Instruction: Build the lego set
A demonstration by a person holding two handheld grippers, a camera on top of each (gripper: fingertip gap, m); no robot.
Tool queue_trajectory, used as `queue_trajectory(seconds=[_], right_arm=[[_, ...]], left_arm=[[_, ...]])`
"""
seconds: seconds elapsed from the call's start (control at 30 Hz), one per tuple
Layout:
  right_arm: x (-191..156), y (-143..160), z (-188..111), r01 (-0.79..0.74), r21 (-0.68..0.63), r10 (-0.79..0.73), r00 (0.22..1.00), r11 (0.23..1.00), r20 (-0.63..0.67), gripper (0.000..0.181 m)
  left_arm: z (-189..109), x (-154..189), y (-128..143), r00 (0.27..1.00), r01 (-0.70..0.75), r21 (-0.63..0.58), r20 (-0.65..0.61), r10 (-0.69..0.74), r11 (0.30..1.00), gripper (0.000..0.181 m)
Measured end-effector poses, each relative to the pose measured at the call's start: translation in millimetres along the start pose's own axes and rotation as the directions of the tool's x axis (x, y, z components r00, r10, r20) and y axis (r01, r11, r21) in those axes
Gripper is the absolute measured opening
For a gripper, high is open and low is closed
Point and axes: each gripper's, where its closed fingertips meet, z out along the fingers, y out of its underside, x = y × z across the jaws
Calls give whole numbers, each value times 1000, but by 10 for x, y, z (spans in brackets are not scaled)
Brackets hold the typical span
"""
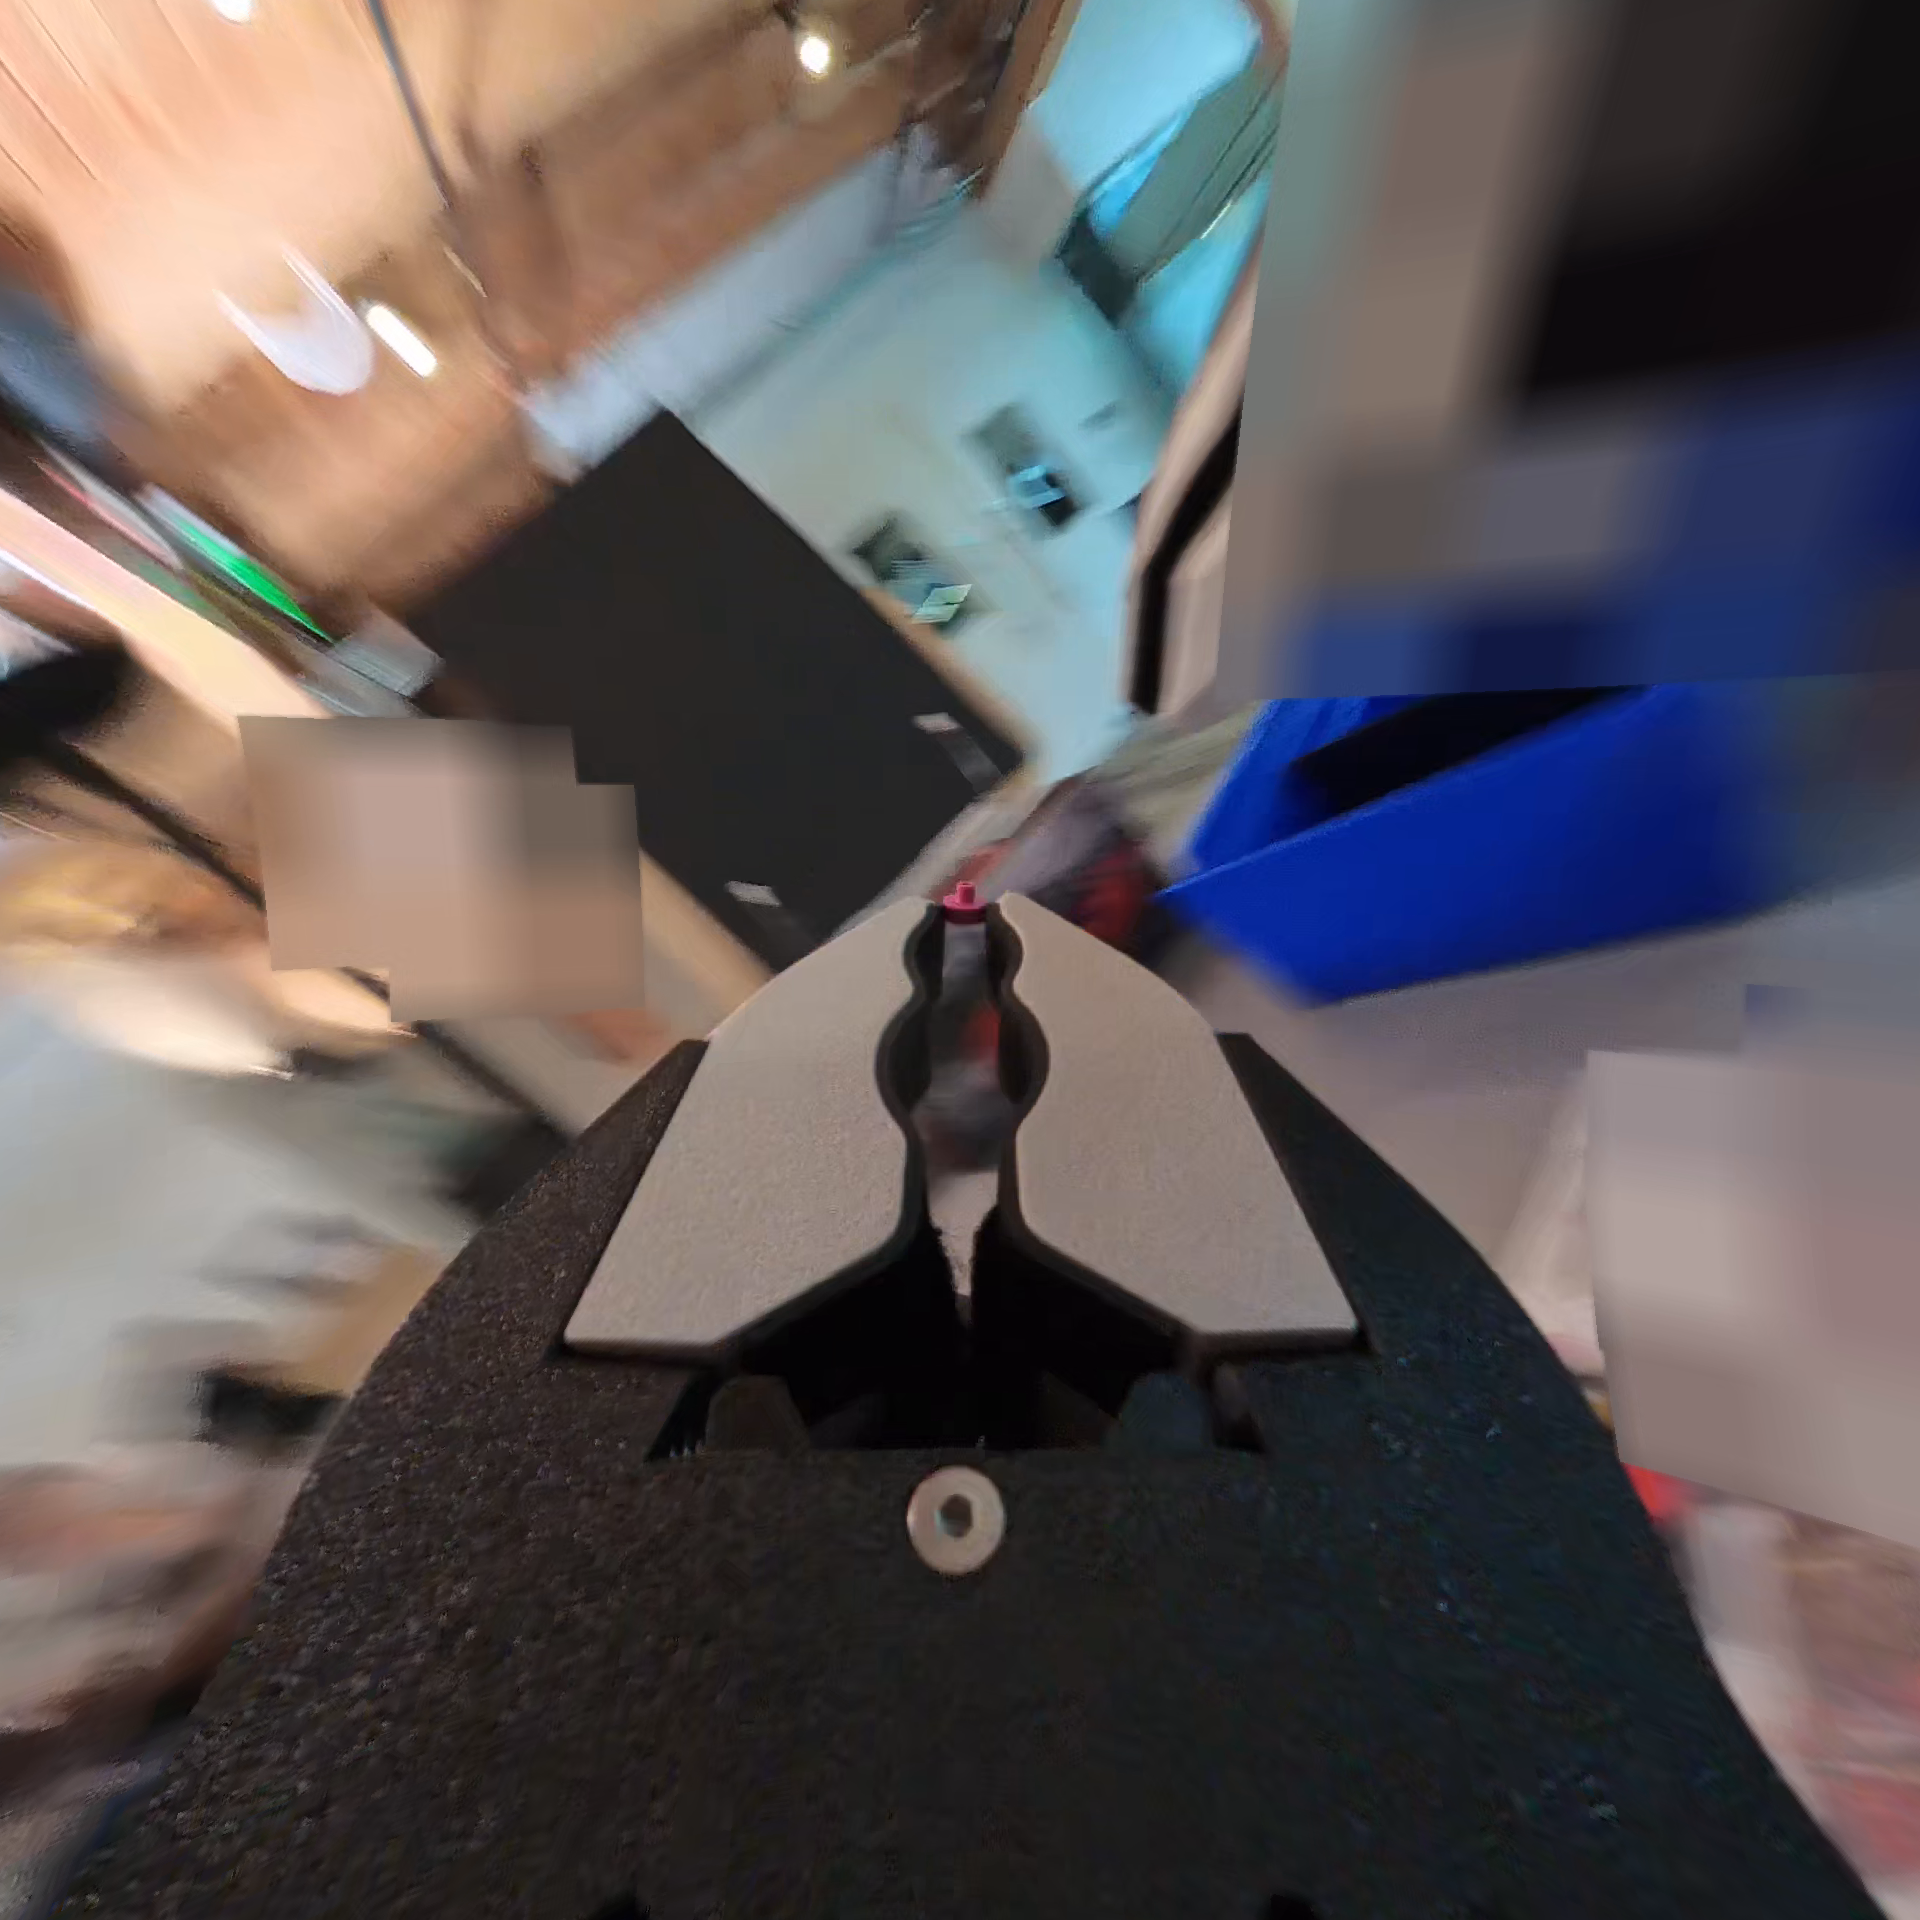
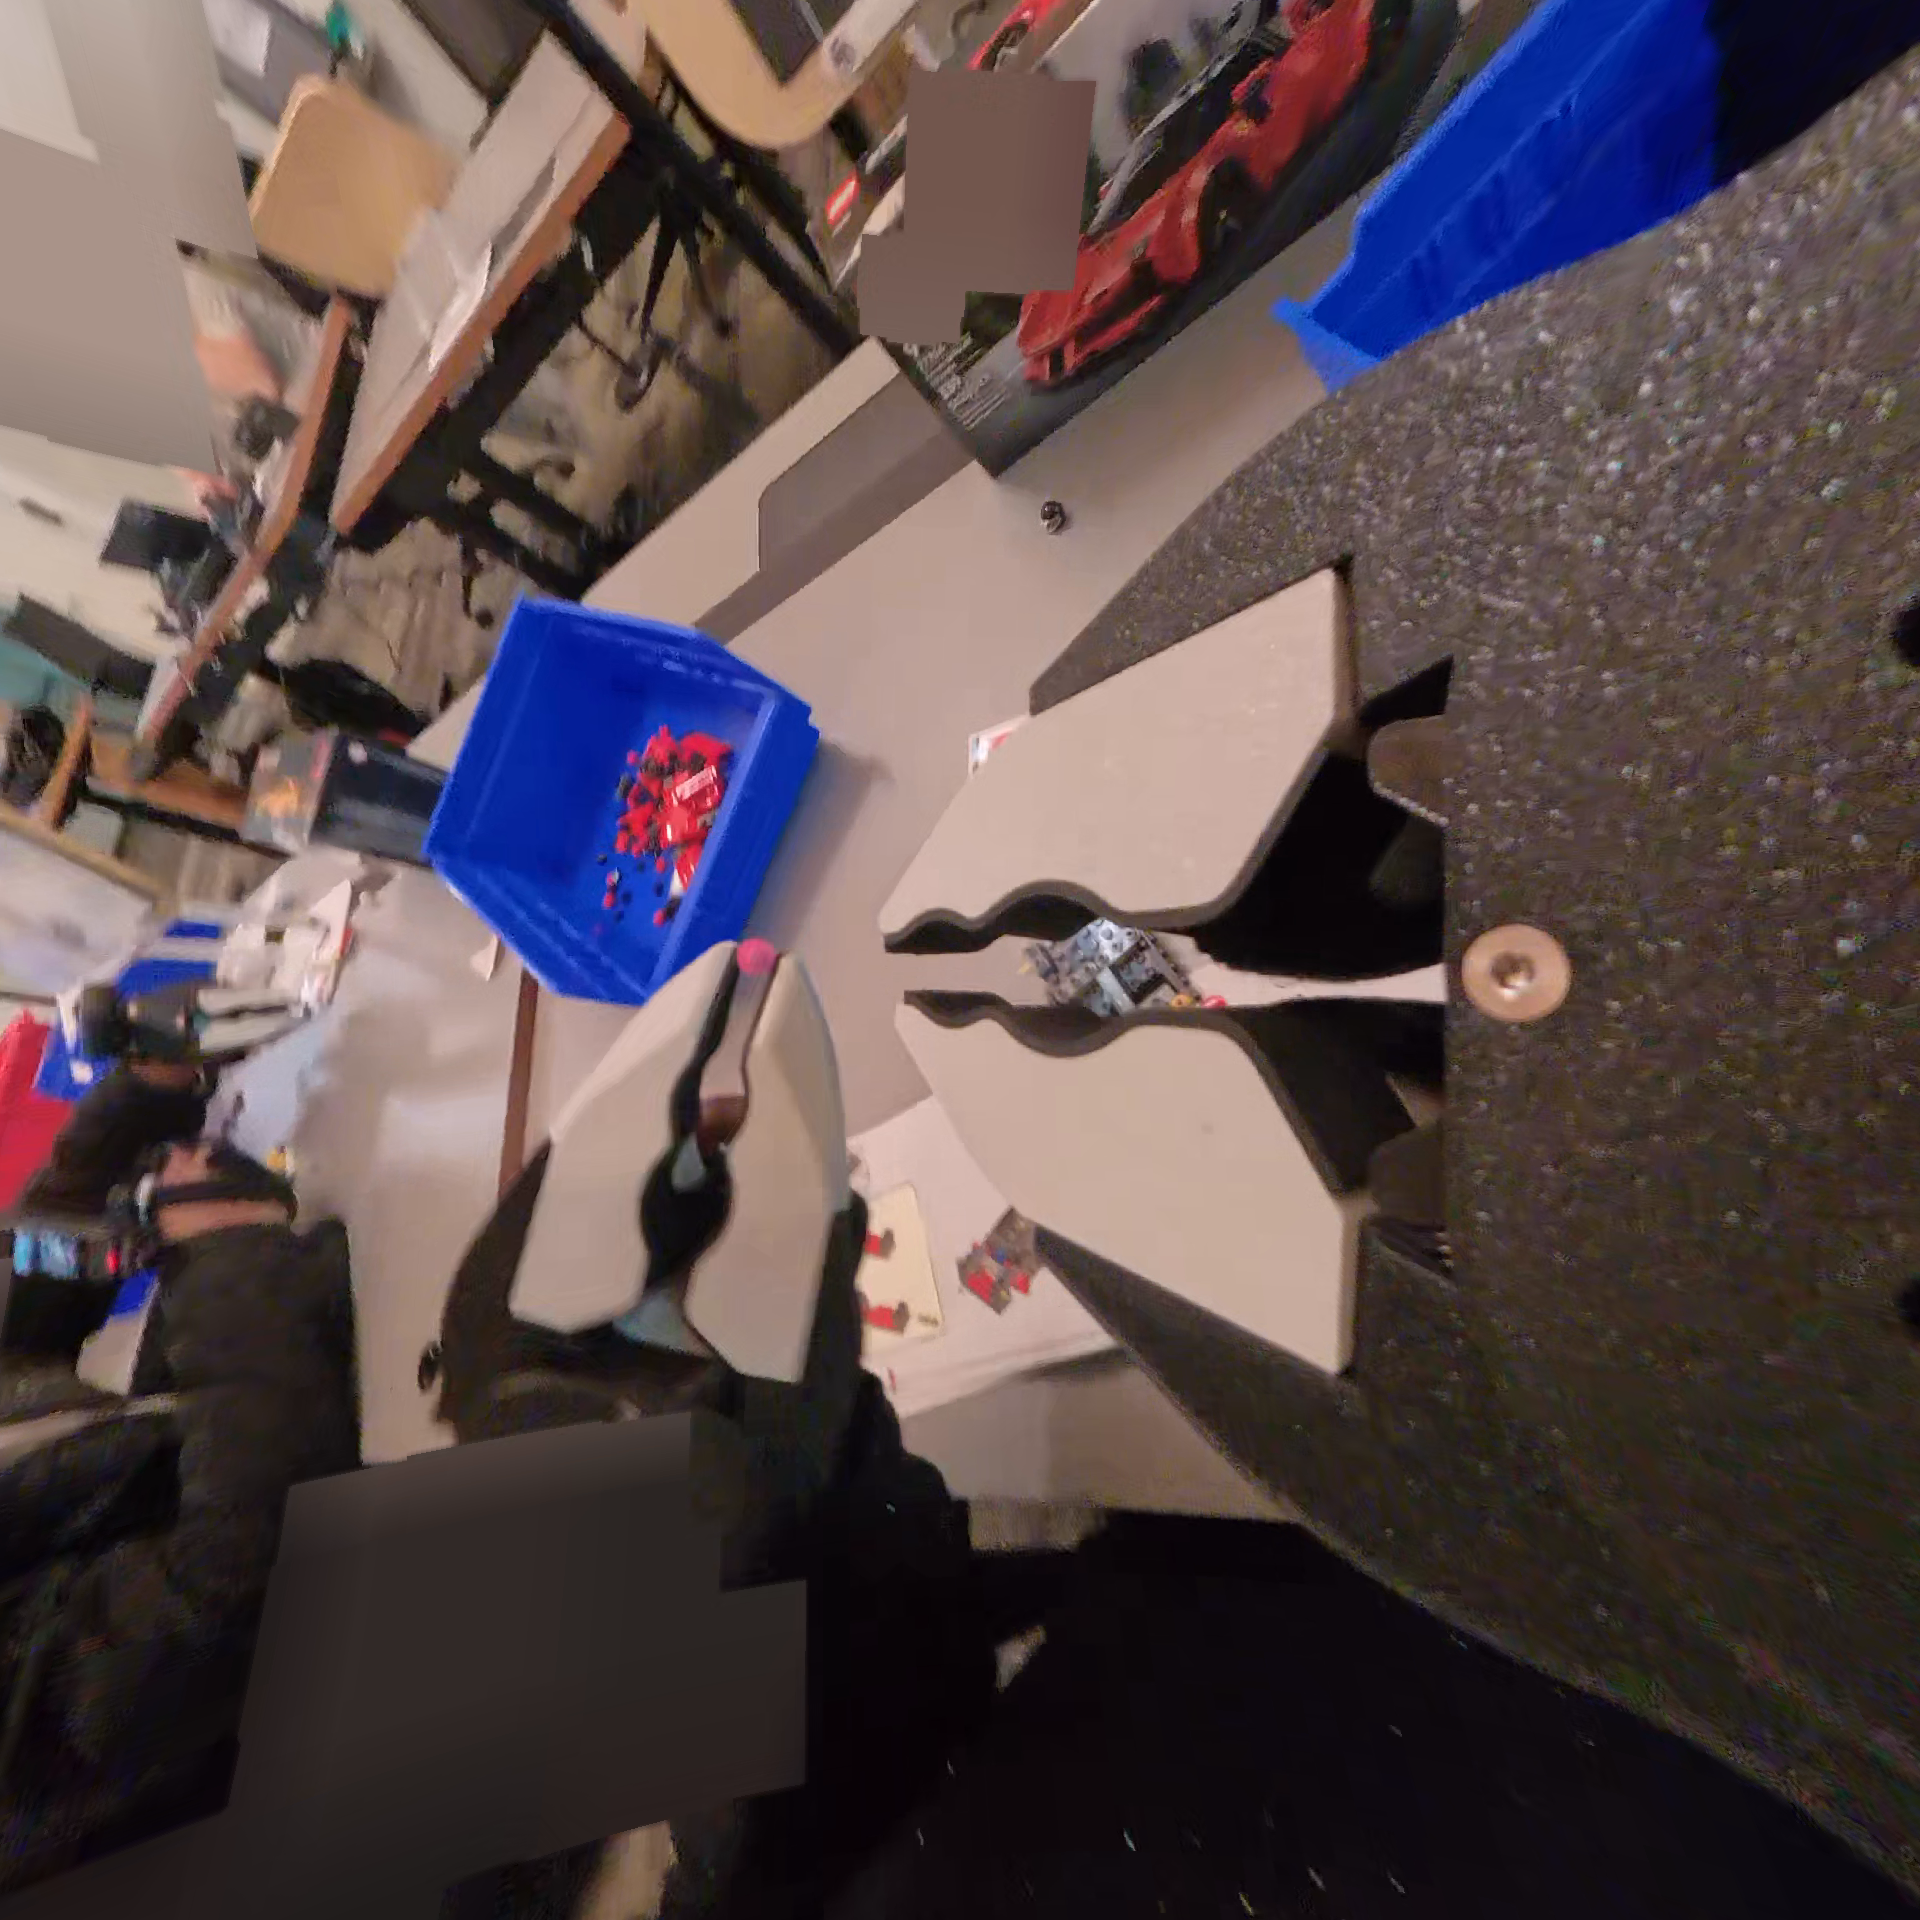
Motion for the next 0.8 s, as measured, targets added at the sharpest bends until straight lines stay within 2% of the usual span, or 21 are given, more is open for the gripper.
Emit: queue_trajectory(seconds=[0.03, 0.1, 0.17, 0.33, 0.5, 0.8], right_arm=[[4, 24, 56, -19, 23, 19, 1000, 1000, -25, 7], [-28, 44, 159, -99, 79, 101, 995, 992, -15, 8], [-34, 77, 226, -179, 100, 179, 984, 979, 10, 8], [68, 136, 237, -225, 126, 230, 973, 966, -31, 8], [78, 164, 259, -216, 117, 222, 974, 969, -35, 8], [63, 231, 267, -212, 101, 214, 977, 972, -13, 4]], left_arm=[[11, 37, 15, 994, -104, -6, 32, 104, 995, 7], [41, 139, 43, 981, -192, -6, 35, 192, 981, 7], [71, 189, 98, 979, -205, -15, 18, 205, 979, 7], [94, 195, 127, 957, -290, -18, 21, 290, 957, 7], [116, 265, 111, 917, -397, -13, 34, 397, 918, 7], [109, 327, 70, 887, -461, 8, 38, 460, 888, 7]])
